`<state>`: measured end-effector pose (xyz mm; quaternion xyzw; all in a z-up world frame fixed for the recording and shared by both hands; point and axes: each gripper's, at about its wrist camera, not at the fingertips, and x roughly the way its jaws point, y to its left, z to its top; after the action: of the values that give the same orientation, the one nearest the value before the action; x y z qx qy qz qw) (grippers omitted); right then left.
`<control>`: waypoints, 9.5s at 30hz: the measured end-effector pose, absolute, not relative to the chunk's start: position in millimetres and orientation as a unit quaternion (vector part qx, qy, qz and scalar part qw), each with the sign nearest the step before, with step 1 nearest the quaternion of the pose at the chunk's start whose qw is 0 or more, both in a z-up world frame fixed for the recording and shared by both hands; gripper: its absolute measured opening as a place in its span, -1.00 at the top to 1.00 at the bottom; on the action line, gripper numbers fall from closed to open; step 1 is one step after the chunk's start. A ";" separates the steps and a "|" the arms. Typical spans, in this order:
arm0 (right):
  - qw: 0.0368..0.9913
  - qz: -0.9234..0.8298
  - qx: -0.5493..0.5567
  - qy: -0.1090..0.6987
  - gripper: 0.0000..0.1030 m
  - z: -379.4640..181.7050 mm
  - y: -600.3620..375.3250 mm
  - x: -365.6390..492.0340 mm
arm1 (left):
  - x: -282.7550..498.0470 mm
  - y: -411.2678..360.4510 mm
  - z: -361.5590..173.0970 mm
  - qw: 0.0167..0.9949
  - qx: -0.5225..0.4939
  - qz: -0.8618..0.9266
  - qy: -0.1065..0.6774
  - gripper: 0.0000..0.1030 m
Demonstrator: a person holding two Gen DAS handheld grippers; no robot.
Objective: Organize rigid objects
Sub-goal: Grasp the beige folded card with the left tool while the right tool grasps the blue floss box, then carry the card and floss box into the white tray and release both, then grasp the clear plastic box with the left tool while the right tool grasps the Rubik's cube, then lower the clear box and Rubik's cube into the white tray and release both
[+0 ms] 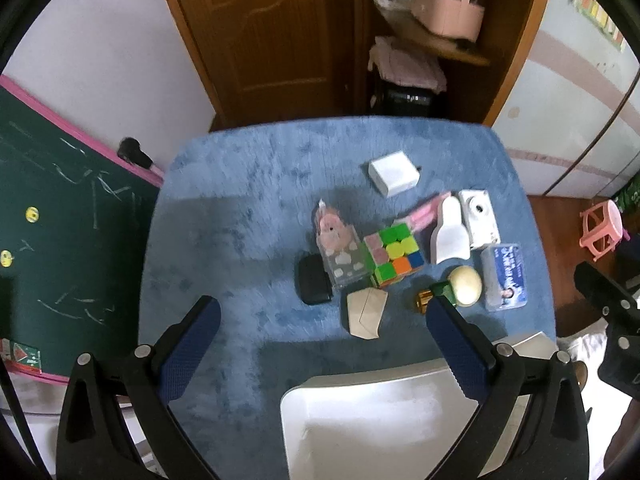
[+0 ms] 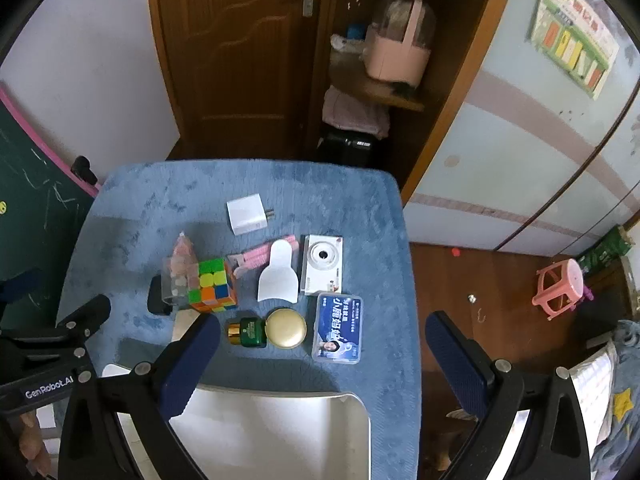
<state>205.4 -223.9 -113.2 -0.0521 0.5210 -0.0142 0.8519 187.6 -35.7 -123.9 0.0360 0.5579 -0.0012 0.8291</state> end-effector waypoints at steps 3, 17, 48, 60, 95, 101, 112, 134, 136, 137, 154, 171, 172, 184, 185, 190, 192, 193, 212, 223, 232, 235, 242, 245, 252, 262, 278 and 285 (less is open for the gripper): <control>0.837 0.002 -0.038 0.545 -0.99 -139.0 -231.0 220.9 | 200.1 -35.1 -152.5 0.810 0.040 0.002 0.585 -0.98; 0.734 0.017 0.075 0.675 -0.73 -256.2 -273.3 279.1 | 233.1 -42.7 -255.3 0.719 0.025 0.005 0.695 -0.97; 0.676 -0.014 0.122 0.727 -0.26 -328.8 -310.7 300.2 | 264.0 -82.9 -323.9 0.675 -0.021 -0.001 0.738 0.12; 0.710 0.007 0.152 0.687 -0.23 -289.9 -314.7 275.7 | 222.2 -42.3 -235.8 0.733 -0.058 -0.009 0.677 0.12; 0.711 0.038 0.024 0.702 -0.24 -305.0 -247.5 71.3 | 54.9 -63.7 -245.3 0.759 0.114 -0.205 0.607 0.11; 0.700 0.038 0.014 0.713 -0.27 -320.4 -240.6 71.2 | 52.7 -63.0 -262.1 0.744 0.107 -0.199 0.629 -0.27; 0.742 0.054 0.028 0.668 -0.56 -290.4 -246.6 62.9 | 53.2 -61.1 -237.7 0.765 0.107 -0.193 0.604 -0.61; 0.803 0.096 0.024 0.588 -0.56 -214.4 -236.5 57.7 | 63.5 -35.4 -179.5 0.815 0.103 -0.146 0.552 -0.61; 0.809 0.099 0.019 0.579 -0.56 -207.7 -234.4 57.2 | 63.0 -33.1 -170.9 0.823 0.103 -0.147 0.538 -0.61; 0.811 0.100 0.015 0.576 -0.56 -204.9 -232.8 57.3 | 63.4 -31.9 -164.9 0.828 0.103 -0.147 0.531 -0.61; 0.842 0.106 0.001 0.529 -0.56 -141.7 -215.2 116.9 | 135.7 -6.6 -95.3 0.855 0.027 -0.115 0.505 -0.61; 0.841 0.129 -0.039 0.524 -0.56 -156.0 -174.4 225.9 | 237.2 -1.7 -94.3 0.866 -0.014 -0.045 0.497 -0.61; 0.837 0.132 -0.042 0.529 -0.56 -166.0 -170.6 231.4 | 242.1 -1.5 -100.6 0.863 -0.018 -0.043 0.503 -0.61; 0.796 0.139 -0.008 0.590 -0.56 -266.5 -149.2 274.0 | 280.7 2.2 -171.5 0.831 -0.061 0.003 0.553 -0.61; 0.794 0.137 -0.008 0.593 -0.56 -270.7 -148.1 277.1 | 282.4 3.5 -174.7 0.830 -0.064 0.006 0.555 -0.61; 0.784 0.127 -0.009 0.608 -0.49 -288.0 -146.3 289.9 | 288.5 10.2 -190.6 0.822 -0.080 0.021 0.563 -0.61; 0.775 0.130 -0.005 0.618 -0.40 -295.7 -147.6 293.1 | 290.1 12.1 -196.1 0.818 -0.086 0.024 0.568 -0.61; 0.773 0.133 0.000 0.620 -0.40 -298.3 -148.4 294.3 | 290.9 12.8 -199.1 0.817 -0.089 0.025 0.570 -0.61; 0.757 0.150 0.031 0.635 -0.14 -300.0 -173.7 279.7 | 301.2 -10.4 -257.8 0.764 -0.079 0.047 0.639 -0.61; 0.754 0.155 0.041 0.637 -0.14 -299.3 -183.4 271.8 | 304.2 -32.8 -278.0 0.742 -0.050 0.043 0.667 -0.58; 0.755 0.154 0.045 0.636 -0.14 -298.9 -186.9 266.9 | 300.8 -46.1 -273.1 0.751 -0.027 0.016 0.660 0.00; 0.755 0.154 0.050 0.635 -0.14 -299.3 -186.6 267.6 | 296.9 -42.7 -270.6 0.754 -0.041 0.009 0.655 0.02; 0.772 0.169 0.062 0.610 -0.12 -284.3 -191.8 259.9 | 284.0 -28.7 -235.1 0.774 -0.077 -0.011 0.628 0.03; 0.778 0.175 0.065 0.599 -0.12 -272.3 -193.4 254.2 | 277.3 -19.1 -216.4 0.781 -0.089 -0.016 0.617 0.03; 0.802 0.181 0.088 0.563 -0.12 -227.8 -209.5 228.1 | 243.7 -21.6 -161.5 0.803 -0.088 -0.056 0.587 0.03; 0.837 0.184 0.054 0.512 -0.12 -158.2 -236.6 134.5 | 176.2 -35.1 -117.6 0.803 -0.053 -0.131 0.579 0.02; 0.761 0.224 -0.003 0.609 -0.13 -256.1 -218.6 25.4 | 105.7 -98.5 -225.9 0.721 0.112 -0.195 0.656 0.02; 0.747 0.254 -0.014 0.614 -0.11 -272.9 -210.3 20.5 | 107.8 -104.2 -257.5 0.702 0.134 -0.186 0.674 0.02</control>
<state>20.5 -210.3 -272.9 -0.0142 0.6136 0.2543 0.7474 107.8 -104.2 -257.5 0.1344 0.6740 -0.1857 0.7022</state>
